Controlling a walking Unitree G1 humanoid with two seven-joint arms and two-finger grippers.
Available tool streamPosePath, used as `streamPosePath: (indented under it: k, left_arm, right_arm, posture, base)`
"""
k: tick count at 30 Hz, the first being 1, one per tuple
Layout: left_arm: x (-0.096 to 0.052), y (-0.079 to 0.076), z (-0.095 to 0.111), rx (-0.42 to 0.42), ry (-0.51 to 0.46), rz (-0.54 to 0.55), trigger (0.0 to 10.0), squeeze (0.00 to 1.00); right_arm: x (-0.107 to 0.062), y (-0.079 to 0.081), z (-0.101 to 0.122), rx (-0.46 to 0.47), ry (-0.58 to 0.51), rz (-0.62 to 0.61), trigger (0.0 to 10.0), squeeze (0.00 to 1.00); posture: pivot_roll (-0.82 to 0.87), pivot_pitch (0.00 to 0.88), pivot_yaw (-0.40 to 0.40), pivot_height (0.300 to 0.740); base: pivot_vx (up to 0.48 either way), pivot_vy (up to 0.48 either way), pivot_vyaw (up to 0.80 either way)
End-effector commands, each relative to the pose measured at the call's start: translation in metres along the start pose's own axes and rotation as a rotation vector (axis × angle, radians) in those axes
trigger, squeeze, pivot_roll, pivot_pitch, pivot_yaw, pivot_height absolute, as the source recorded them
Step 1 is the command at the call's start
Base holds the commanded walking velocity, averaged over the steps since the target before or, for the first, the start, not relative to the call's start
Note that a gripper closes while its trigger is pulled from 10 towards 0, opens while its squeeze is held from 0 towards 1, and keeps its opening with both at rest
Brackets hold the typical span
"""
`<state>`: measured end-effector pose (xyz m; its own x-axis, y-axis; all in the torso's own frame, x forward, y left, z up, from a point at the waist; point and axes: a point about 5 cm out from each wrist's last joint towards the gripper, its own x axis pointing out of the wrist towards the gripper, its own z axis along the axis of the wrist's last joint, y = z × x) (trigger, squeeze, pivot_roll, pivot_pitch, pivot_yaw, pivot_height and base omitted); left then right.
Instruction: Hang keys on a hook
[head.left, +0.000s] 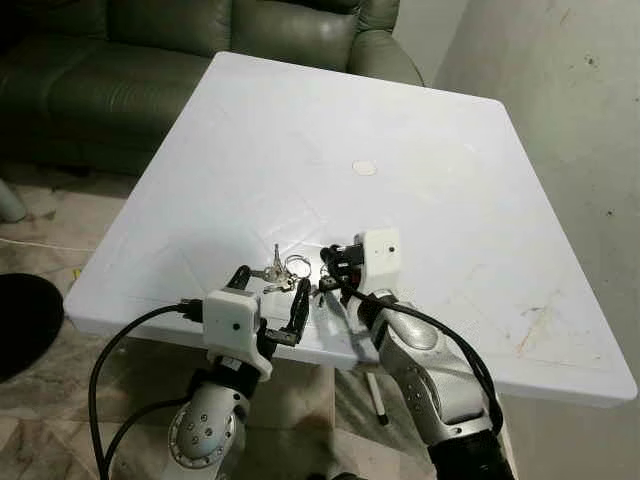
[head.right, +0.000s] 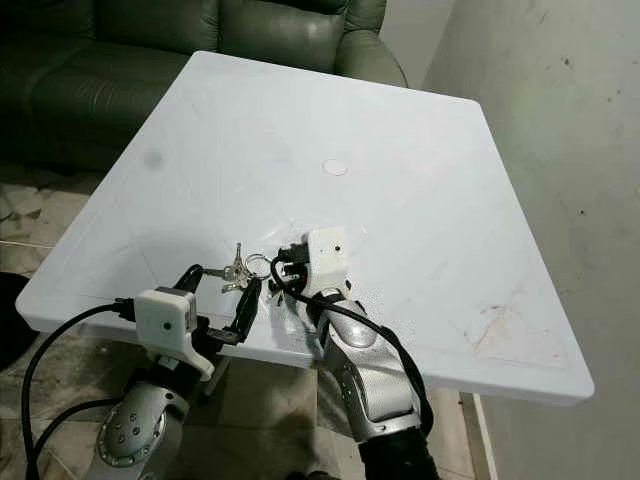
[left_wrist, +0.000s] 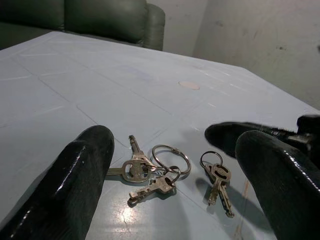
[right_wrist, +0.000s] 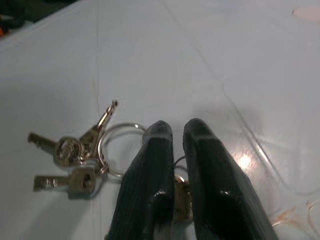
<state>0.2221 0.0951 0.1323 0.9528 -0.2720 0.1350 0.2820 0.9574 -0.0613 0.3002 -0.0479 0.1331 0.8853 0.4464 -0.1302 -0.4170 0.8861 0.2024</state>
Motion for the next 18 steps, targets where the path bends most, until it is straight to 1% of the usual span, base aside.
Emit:
streamPosePath:
  k: [1,4,7,8,12,13,14,16,18]
  left_arm:
    - [0.001,-0.005,-0.003,-0.015,0.007,-0.020,10.0,0.00]
    - [0.003,-0.005,-0.004,-0.014,0.011,-0.016,10.0,0.00]
    - [0.009,0.000,-0.006,-0.011,0.032,0.029,10.0,0.00]
    - [0.013,0.004,-0.009,-0.025,0.056,0.074,10.0,0.00]
    - [0.019,0.012,-0.014,-0.041,0.089,0.127,10.0,0.00]
    - [0.020,0.014,-0.016,-0.037,0.097,0.140,10.0,0.00]
    - [0.023,0.018,-0.017,-0.012,0.096,0.151,10.0,0.00]
    - [0.027,0.023,-0.017,0.010,0.093,0.173,10.0,0.00]
    - [0.027,0.023,-0.017,0.010,0.093,0.173,10.0,0.00]
  right_arm:
    - [0.002,0.001,0.000,0.016,-0.006,-0.010,10.0,1.00]
    - [0.003,-0.002,0.000,0.010,-0.011,-0.016,10.0,1.00]
    - [0.002,-0.010,0.000,-0.031,-0.023,-0.036,10.0,1.00]
    - [0.002,-0.015,0.002,-0.045,-0.041,-0.055,10.0,1.00]
    - [0.002,-0.026,0.006,-0.074,-0.070,-0.092,10.0,1.00]
    - [0.001,-0.029,0.006,-0.079,-0.081,-0.108,10.0,1.00]
    - [0.001,-0.034,0.009,-0.098,-0.112,-0.144,10.0,1.00]
    - [-0.001,-0.039,0.010,-0.125,-0.139,-0.167,10.0,1.00]
    - [-0.001,-0.039,0.010,-0.125,-0.139,-0.167,10.0,1.00]
  posture:
    - [0.12,0.137,-0.146,0.740]
    - [0.12,0.137,-0.146,0.740]
    - [0.12,0.122,-0.140,0.740]
    - [0.11,0.115,-0.137,0.740]
    - [0.11,0.102,-0.132,0.740]
    - [0.11,0.102,-0.132,0.740]
    - [0.11,0.097,-0.127,0.740]
    - [0.11,0.087,-0.122,0.740]
    - [0.11,0.087,-0.122,0.740]
  base:
    - [0.000,0.000,0.00]
    - [0.000,0.000,0.00]
    - [0.000,0.000,0.00]
    - [0.000,0.000,0.00]
    - [0.000,0.000,0.00]
    - [0.000,0.000,0.00]
    - [0.000,0.000,0.00]
    - [0.000,0.000,0.00]
    - [0.000,0.000,0.00]
